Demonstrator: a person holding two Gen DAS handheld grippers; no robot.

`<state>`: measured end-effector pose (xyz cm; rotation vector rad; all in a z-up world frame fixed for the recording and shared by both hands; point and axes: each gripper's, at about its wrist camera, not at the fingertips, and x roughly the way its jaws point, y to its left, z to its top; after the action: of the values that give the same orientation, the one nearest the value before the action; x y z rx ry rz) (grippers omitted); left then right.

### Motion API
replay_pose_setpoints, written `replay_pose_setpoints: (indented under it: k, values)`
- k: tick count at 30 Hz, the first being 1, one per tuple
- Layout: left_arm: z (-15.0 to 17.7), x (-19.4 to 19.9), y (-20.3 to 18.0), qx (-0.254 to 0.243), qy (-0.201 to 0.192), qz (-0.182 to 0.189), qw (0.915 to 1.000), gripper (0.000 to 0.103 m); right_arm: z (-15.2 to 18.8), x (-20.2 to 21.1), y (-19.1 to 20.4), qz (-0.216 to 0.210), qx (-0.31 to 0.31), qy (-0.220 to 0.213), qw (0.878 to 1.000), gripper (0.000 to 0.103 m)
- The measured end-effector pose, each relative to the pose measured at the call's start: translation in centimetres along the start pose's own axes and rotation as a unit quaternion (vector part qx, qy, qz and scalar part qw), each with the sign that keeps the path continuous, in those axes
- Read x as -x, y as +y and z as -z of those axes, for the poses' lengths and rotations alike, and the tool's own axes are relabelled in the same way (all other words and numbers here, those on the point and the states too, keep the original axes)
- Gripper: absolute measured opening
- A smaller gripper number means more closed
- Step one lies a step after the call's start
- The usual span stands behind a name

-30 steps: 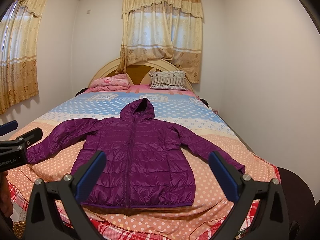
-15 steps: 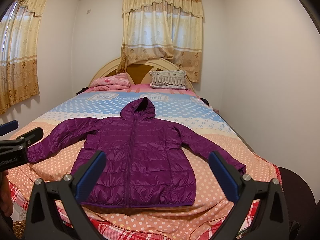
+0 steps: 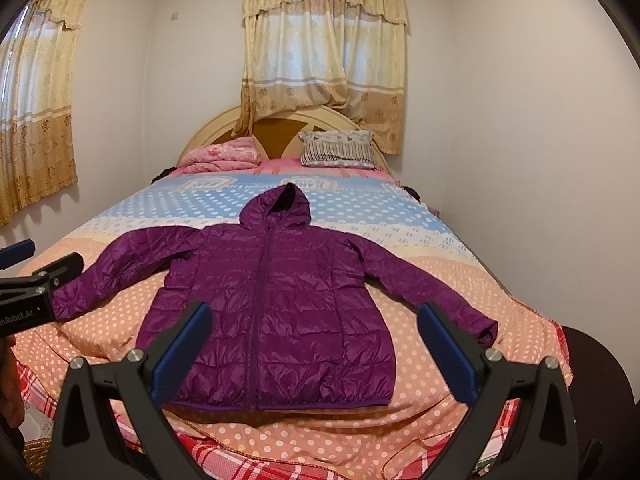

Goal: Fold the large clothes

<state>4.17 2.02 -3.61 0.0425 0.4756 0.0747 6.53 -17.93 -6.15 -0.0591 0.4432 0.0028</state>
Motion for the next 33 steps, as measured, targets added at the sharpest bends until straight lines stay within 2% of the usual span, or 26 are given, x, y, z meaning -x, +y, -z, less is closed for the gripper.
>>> replay_pose_setpoints:
  k: [7, 14, 16, 19, 23, 26, 30, 33]
  values:
    - [1.0, -5.3, -0.2, -0.014, 0.033, -0.009, 0.9993, 0.102, 1.9, -5.4, -2.6, 0.006, -0.018, 0.052, 0.998, 0.103]
    - [1.3, -12.9, -1.2, -0.023, 0.06, -0.013, 0.9978, 0.102, 3.8, -13.5, -7.6, 0.055, -0.05, 0.114, 0.991, 0.103]
    - [1.2, -15.0, -1.6, -0.027, 0.074, -0.015, 0.9968, 0.102, 4.1, -15.9, -10.1, 0.079, -0.069, 0.127, 0.986, 0.103]
    - [0.8, -17.3, -2.2, -0.035, 0.073, -0.017, 0.9965, 0.102, 4.1, -18.1, -13.6, 0.103, -0.102, 0.141, 0.979, 0.103]
    - [0.5, -20.4, -3.3, -0.057, 0.074, -0.023, 0.9954, 0.102, 4.1, -20.2, -17.8, 0.139, -0.134, 0.153, 0.969, 0.103]
    - [0.4, -23.0, -3.6, -0.061, 0.089, -0.02, 0.994, 0.102, 4.1, -21.2, -20.7, 0.158, -0.166, 0.169, 0.959, 0.103]
    - [0.0, -26.4, -3.6, -0.06, 0.103, -0.027, 0.9925, 0.102, 4.1, -22.3, -22.8, 0.186, -0.187, 0.173, 0.949, 0.103]
    - [-0.3, -29.3, -3.3, -0.061, 0.114, -0.043, 0.9907, 0.102, 4.7, -23.8, -24.5, 0.2, -0.187, 0.194, 0.942, 0.102]
